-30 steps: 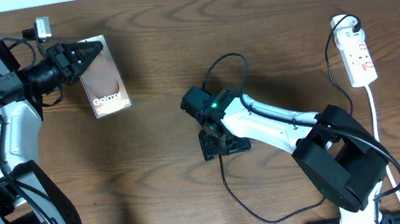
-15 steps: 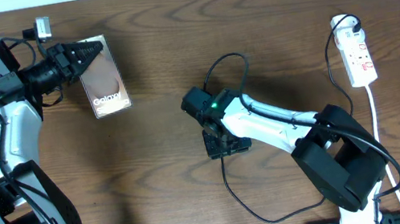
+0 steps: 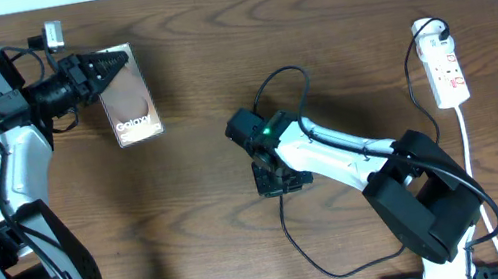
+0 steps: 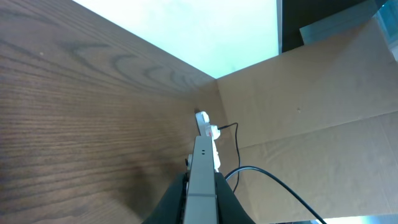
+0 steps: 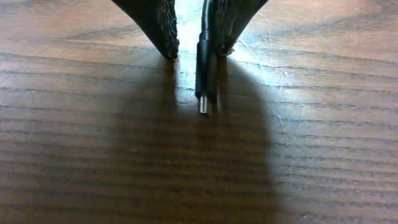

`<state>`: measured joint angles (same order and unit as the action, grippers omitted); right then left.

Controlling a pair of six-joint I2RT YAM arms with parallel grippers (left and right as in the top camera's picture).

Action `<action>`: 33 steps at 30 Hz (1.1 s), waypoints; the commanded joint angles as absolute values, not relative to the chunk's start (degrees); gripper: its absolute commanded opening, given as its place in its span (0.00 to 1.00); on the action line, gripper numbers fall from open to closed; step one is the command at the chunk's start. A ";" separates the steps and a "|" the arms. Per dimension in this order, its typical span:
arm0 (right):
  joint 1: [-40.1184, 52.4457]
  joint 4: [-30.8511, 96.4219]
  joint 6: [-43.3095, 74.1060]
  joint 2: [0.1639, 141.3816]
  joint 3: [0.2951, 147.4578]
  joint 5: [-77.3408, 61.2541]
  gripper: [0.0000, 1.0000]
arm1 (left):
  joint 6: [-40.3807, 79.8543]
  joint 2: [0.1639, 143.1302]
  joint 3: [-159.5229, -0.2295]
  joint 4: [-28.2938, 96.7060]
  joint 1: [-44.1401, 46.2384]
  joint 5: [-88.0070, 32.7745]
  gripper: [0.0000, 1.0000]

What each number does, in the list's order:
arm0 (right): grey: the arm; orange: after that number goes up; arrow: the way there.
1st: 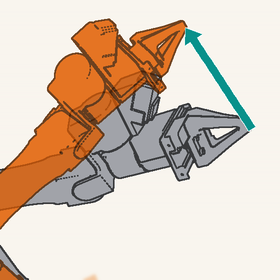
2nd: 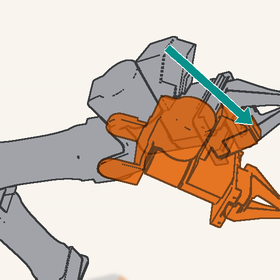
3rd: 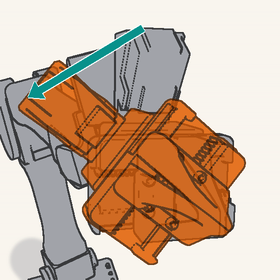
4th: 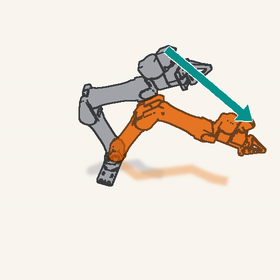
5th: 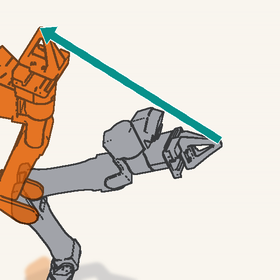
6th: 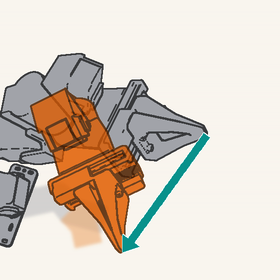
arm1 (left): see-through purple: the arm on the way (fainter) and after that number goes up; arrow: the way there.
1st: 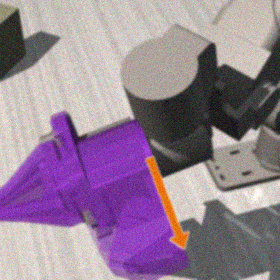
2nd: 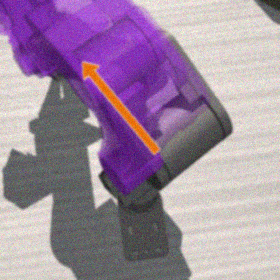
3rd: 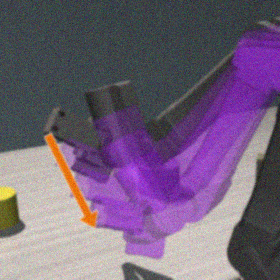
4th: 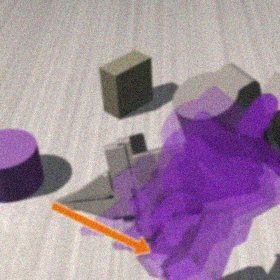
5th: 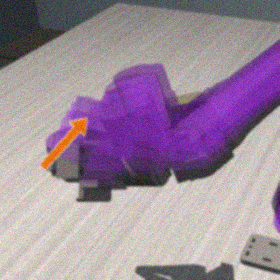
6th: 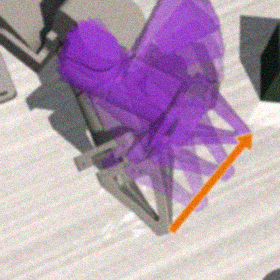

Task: Plug charger to phone and switch on socket
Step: 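Lower the right gripper and grasp the black cable's connector end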

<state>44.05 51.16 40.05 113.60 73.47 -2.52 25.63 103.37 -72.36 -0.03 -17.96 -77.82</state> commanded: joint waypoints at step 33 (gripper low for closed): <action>43.68 50.54 45.19 114.50 74.59 0.54 0.04 | 25.47 101.91 -72.44 -0.05 -18.20 -78.85 0.07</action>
